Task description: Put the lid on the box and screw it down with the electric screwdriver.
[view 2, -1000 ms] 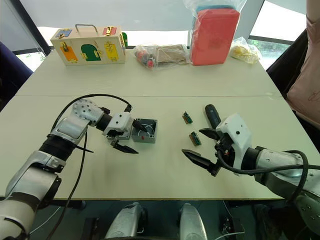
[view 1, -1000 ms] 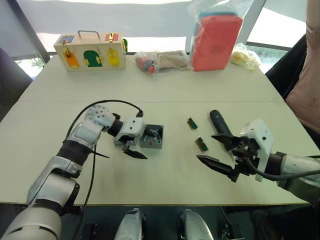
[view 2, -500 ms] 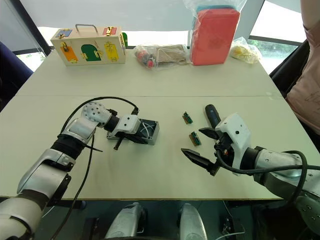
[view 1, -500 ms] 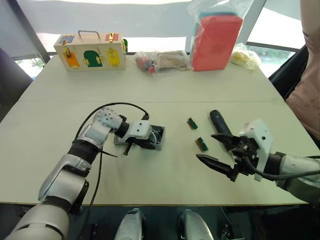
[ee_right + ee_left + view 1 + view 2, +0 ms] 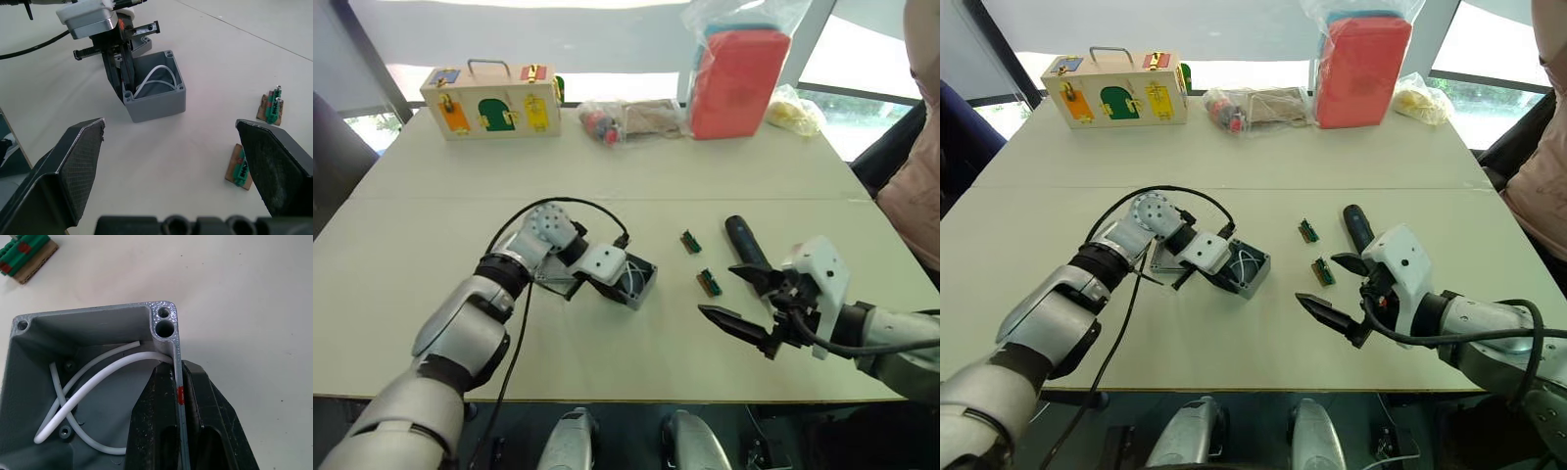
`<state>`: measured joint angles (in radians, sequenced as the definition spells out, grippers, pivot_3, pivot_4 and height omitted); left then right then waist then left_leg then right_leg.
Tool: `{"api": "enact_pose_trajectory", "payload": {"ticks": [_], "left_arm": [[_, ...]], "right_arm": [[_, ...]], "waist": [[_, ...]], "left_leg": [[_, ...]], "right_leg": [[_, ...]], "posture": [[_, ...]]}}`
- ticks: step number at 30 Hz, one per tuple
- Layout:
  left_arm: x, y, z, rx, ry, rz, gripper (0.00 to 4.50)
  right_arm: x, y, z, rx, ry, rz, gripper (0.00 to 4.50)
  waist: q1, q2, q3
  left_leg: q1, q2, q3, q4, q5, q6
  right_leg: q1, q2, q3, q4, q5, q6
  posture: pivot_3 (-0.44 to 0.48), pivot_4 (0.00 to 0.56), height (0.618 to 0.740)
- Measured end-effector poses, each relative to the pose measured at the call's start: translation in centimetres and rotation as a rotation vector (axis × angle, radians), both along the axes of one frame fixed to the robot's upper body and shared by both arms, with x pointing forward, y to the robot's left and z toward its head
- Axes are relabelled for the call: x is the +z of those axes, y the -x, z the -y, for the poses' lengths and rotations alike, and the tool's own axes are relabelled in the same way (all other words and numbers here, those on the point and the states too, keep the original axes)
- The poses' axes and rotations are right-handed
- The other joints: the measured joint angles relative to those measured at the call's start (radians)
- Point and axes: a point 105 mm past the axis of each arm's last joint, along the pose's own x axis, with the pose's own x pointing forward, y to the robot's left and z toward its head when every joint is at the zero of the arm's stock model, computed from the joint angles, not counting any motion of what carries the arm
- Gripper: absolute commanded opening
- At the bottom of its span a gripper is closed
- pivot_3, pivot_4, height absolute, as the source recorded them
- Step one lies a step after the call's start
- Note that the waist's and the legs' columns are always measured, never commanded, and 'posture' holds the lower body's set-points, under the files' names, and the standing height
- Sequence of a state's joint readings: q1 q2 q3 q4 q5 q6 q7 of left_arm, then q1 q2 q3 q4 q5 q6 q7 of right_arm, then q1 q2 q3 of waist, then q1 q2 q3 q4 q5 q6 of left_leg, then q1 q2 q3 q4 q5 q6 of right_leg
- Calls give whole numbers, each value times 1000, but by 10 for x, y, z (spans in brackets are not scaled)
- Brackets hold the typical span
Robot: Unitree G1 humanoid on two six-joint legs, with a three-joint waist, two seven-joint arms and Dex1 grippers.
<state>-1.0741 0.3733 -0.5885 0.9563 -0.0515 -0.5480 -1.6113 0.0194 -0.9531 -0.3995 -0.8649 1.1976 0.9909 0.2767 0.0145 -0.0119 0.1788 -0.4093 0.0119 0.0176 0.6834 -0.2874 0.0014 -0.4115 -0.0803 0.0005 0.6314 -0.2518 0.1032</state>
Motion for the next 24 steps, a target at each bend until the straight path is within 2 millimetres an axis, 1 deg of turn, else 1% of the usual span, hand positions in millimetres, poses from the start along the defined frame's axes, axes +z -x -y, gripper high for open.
{"api": "enact_pose_trajectory", "payload": {"ticks": [7,9,10,11,13,14,17,19,24], "left_arm": [[0,-2,10,-31,-20,4,34],[0,-2,11,-42,-28,8,699],[0,-2,12,-43,-28,8,916],[-1,-2,12,-47,-33,8,1246],[-2,-1,11,-46,-38,5,2119],[-2,-2,11,-44,-39,4,2471],[0,-3,10,-42,-40,9,3708],[4,-5,10,-37,-38,20,4432],[22,-11,5,-19,-6,58,4483]], "right_arm": [[-1,3,1,-16,4,-5,4500],[-2,4,1,-22,5,-7,4500],[-1,4,1,-23,4,-7,4500],[-1,4,1,-24,4,-5,4500],[-1,5,1,-22,7,-4,4500],[-1,5,1,-23,9,-2,4500],[1,4,1,-25,13,4,4500],[1,4,1,-23,16,9,4500],[4,3,0,-12,18,18,4500]], "waist": [[-1,0,0],[-1,0,0],[-1,-1,0],[-1,-1,0],[-1,-1,0],[-1,-1,0],[-1,-1,0],[-1,-1,1],[-2,-1,1]], "left_leg": [[0,0,0,0,0,0],[0,0,0,0,0,0],[0,0,0,0,0,0],[0,0,0,0,0,0],[0,0,0,0,0,0],[0,0,0,0,0,0],[0,0,0,0,0,0],[0,0,0,0,0,0],[0,1,0,0,0,0]], "right_leg": [[0,0,0,0,0,0],[0,0,0,0,0,0],[0,0,0,0,0,0],[0,0,0,0,0,0],[0,0,0,0,0,0],[0,0,0,0,0,0],[0,0,0,0,0,0],[0,0,0,0,0,0],[0,0,0,0,0,0]], "posture": [[0,150,730],[0,150,730],[0,150,730],[0,150,730],[0,150,730],[0,150,730],[0,150,730],[0,150,730],[0,150,730]]}}
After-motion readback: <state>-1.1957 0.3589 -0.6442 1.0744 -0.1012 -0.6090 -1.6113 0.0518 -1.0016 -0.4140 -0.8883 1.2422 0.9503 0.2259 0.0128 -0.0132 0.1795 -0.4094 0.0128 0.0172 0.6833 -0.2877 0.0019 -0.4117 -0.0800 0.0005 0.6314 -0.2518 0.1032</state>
